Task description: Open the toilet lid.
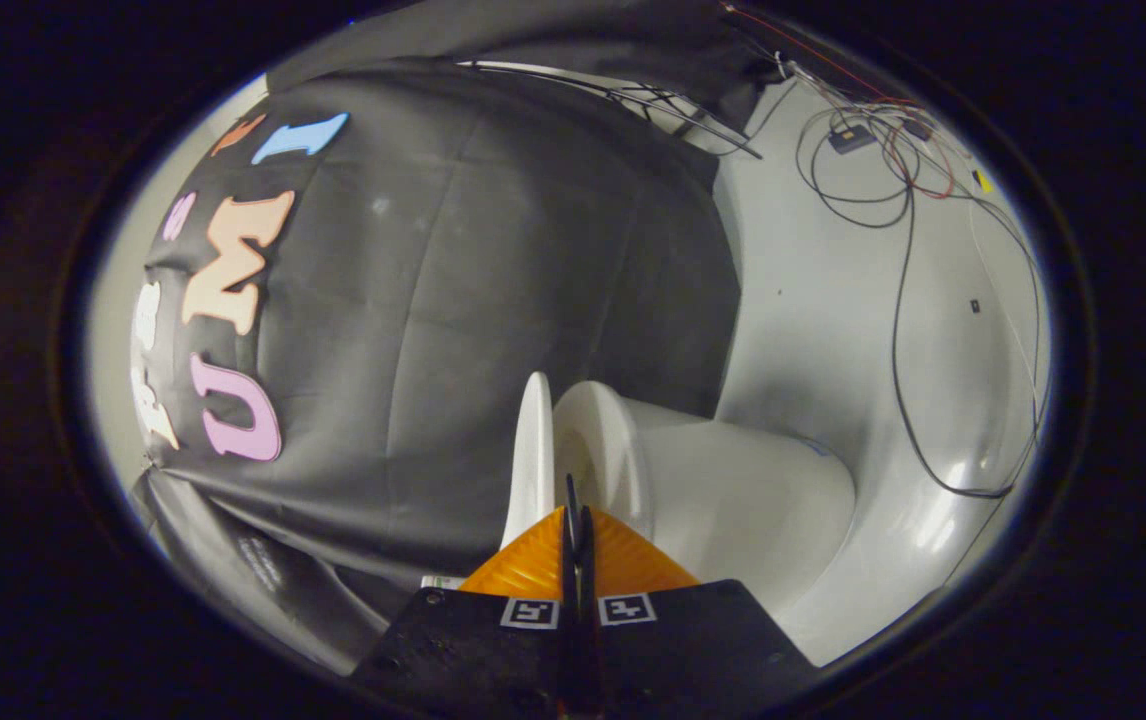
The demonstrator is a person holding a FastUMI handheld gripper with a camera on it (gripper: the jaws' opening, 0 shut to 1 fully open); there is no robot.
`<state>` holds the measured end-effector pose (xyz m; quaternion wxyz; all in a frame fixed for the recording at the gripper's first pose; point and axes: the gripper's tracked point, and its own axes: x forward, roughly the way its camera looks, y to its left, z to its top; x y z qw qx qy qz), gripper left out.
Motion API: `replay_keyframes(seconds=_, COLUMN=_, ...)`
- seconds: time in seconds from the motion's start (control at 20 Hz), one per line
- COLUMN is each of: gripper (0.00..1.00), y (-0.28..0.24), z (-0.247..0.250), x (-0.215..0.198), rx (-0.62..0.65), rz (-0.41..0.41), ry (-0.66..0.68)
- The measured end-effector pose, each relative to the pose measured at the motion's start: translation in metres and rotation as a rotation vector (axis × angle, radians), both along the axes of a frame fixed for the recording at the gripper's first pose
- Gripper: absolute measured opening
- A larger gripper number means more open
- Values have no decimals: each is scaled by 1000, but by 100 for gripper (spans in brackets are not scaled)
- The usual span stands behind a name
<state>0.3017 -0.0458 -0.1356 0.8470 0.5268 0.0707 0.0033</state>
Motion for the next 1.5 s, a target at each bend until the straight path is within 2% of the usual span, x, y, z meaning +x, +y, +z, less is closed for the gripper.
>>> replay_keyframes(seconds=0.25, gripper=0, y=30, z=47, x=-7, rx=-77, rz=-26, ry=-86)
replay_keyframes(seconds=0.7, gripper=0, y=115, z=138, x=-16, rx=-393, rz=33, ry=-123)
replay_keyframes(seconds=1.2, gripper=0, y=195, z=191, x=-20, rx=-720, rz=89, ry=-113)
replay_keyframes(seconds=1.5, gripper=0, y=238, z=208, x=-17, rx=-839, rz=121, ry=-117)
